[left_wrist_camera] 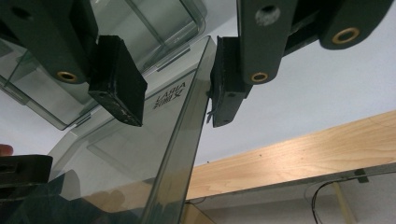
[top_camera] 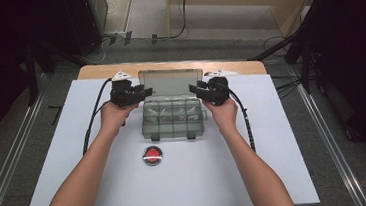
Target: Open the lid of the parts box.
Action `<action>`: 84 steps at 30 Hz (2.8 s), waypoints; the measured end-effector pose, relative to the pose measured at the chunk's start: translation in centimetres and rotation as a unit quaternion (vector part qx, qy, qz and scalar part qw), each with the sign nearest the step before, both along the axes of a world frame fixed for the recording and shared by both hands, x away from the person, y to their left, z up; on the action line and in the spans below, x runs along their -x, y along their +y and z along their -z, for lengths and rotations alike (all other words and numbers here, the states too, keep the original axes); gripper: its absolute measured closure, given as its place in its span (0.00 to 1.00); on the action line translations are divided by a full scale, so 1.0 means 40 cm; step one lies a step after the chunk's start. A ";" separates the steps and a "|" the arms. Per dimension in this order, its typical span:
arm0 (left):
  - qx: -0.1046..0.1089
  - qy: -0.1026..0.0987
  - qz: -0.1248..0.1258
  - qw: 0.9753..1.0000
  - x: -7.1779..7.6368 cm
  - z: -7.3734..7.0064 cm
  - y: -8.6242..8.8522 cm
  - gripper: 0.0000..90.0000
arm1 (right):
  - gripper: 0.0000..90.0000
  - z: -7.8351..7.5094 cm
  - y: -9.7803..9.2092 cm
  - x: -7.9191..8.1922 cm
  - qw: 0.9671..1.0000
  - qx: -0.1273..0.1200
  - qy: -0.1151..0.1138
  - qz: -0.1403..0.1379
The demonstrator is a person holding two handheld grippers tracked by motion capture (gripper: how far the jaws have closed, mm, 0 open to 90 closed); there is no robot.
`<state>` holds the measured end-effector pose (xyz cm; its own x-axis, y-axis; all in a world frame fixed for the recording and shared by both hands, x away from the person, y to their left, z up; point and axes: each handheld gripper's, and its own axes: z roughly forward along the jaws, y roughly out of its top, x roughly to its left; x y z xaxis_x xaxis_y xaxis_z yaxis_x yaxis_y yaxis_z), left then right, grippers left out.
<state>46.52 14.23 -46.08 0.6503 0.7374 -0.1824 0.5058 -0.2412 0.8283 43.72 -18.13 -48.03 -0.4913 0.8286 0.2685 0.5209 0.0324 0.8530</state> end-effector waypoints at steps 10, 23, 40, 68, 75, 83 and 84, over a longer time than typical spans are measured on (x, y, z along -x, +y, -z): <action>0.010 0.005 -0.012 1.000 -0.004 0.023 0.004 0.61 | 0.64 0.024 0.002 -0.011 1.000 -0.002 0.011 0.010; 0.022 0.019 -0.036 0.999 -0.014 0.046 0.001 0.61 | 0.66 0.053 0.010 -0.023 0.999 0.012 0.025 0.021; 0.013 0.023 -0.051 0.998 -0.027 0.077 -0.010 0.61 | 0.66 0.084 0.010 -0.041 0.998 -0.008 0.045 0.037; 0.025 0.050 -0.059 0.997 -0.041 0.117 -0.014 0.58 | 0.62 0.107 0.005 -0.048 0.996 -0.028 0.078 0.043; 0.032 0.059 -0.058 0.996 -0.043 0.124 -0.009 0.58 | 0.60 0.111 0.004 -0.048 0.995 -0.027 0.084 0.041; 0.030 0.058 -0.061 0.996 -0.043 0.124 -0.010 0.56 | 0.59 0.114 0.005 -0.045 0.995 -0.023 0.087 0.038; 0.027 0.058 -0.062 0.996 -0.044 0.124 -0.008 0.55 | 0.59 0.115 0.004 -0.046 0.995 -0.024 0.087 0.038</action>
